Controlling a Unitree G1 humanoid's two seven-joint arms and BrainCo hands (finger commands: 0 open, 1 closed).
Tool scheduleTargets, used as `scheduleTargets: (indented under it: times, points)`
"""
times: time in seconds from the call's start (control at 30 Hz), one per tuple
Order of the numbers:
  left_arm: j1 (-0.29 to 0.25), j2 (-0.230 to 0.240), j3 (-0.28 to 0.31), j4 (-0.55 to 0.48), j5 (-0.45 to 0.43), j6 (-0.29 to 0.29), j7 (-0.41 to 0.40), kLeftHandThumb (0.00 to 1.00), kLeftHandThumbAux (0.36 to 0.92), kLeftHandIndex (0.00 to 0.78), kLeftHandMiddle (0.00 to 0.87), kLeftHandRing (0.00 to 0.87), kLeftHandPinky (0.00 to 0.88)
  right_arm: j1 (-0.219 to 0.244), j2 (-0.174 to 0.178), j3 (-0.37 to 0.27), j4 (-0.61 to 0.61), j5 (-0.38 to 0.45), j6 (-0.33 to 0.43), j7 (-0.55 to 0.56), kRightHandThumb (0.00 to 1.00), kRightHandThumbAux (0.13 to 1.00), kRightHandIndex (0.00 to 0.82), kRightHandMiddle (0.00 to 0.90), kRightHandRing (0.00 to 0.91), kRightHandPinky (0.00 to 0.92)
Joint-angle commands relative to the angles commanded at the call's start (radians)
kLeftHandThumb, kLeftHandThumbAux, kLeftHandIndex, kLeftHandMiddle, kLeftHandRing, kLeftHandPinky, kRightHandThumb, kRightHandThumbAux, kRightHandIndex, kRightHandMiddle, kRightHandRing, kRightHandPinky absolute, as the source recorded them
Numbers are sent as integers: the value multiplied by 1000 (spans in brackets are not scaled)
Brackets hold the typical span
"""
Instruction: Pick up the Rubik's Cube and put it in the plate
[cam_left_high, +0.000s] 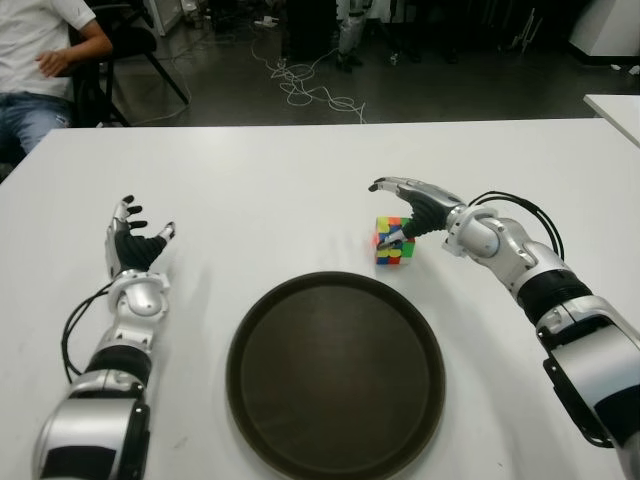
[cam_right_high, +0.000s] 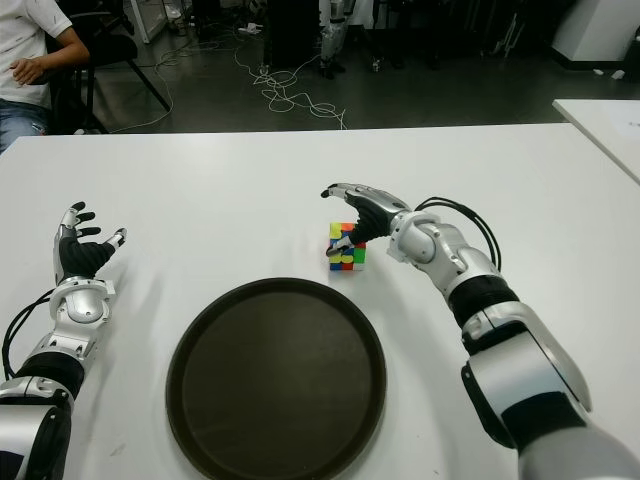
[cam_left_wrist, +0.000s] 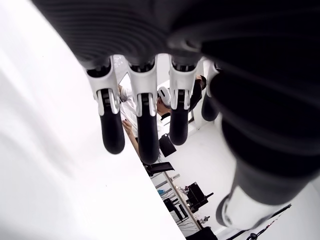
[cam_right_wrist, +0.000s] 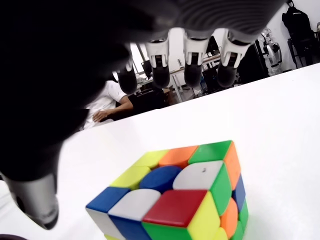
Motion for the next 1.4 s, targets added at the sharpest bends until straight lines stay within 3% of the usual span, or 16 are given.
scheduleTargets:
  times: [0.33, 0.73, 1.4]
  points:
    - [-2, -2, 5, 1, -4, -5, -5, 171, 794, 124, 233, 289, 387, 1, -7, 1, 2, 1, -17, 7, 0, 669, 15, 7, 3, 0]
    - [-1, 4, -1, 6, 3, -5, -5, 172, 770, 121, 199, 221, 262, 8, -10, -3, 21, 5, -16, 15, 0, 668, 23, 19, 21, 7]
    - [1, 12, -14, 3, 14, 10, -4, 154, 762, 117, 196, 204, 238, 26, -29, 4, 43, -8, -14, -25, 0, 645, 29, 25, 22, 0]
